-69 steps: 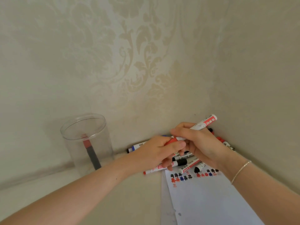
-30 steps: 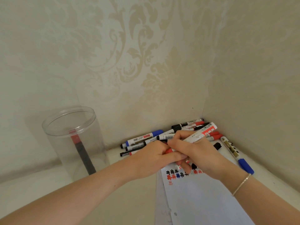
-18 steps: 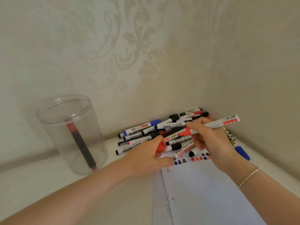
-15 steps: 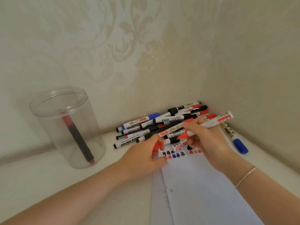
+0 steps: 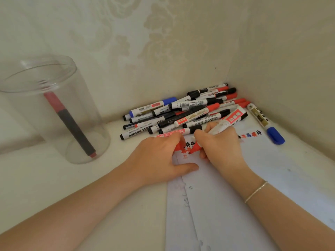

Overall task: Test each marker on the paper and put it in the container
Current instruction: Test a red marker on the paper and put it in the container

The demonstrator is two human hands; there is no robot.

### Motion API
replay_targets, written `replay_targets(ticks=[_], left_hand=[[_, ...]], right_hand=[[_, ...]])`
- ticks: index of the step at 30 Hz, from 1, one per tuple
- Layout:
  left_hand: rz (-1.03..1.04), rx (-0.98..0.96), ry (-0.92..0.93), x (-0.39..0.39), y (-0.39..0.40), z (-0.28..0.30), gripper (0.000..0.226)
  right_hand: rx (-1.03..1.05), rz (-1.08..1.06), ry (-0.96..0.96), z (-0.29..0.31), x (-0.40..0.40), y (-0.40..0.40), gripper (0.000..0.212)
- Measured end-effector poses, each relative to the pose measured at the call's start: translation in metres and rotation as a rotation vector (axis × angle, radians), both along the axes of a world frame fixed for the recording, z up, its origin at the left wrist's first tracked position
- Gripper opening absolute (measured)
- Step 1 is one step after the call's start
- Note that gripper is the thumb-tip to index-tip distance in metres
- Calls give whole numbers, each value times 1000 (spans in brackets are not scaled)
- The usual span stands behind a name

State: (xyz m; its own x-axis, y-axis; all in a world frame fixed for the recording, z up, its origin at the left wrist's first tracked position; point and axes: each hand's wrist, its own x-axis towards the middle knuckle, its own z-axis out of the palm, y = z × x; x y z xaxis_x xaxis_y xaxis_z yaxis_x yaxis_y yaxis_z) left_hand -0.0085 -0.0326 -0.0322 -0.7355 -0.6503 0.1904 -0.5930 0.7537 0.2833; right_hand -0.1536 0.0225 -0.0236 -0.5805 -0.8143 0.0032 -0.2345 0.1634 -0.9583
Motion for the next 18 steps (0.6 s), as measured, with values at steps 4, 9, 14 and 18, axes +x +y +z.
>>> replay_targets(ticks=[4, 9, 14, 18], left_hand=[[-7, -21, -25, 1, -1, 0, 64], [-7, -48, -37, 2, -1, 0, 64], [-3, -39, -46, 1, 0, 1, 63], [-1, -45, -62, 1, -1, 1, 63]], right_hand=[[-2, -23, 65, -2, 0, 1, 24], [-10, -32, 122, -3, 1, 0, 25], [-63, -48, 236, -7, 3, -1, 23], [-45, -25, 192, -5, 0, 0, 22]])
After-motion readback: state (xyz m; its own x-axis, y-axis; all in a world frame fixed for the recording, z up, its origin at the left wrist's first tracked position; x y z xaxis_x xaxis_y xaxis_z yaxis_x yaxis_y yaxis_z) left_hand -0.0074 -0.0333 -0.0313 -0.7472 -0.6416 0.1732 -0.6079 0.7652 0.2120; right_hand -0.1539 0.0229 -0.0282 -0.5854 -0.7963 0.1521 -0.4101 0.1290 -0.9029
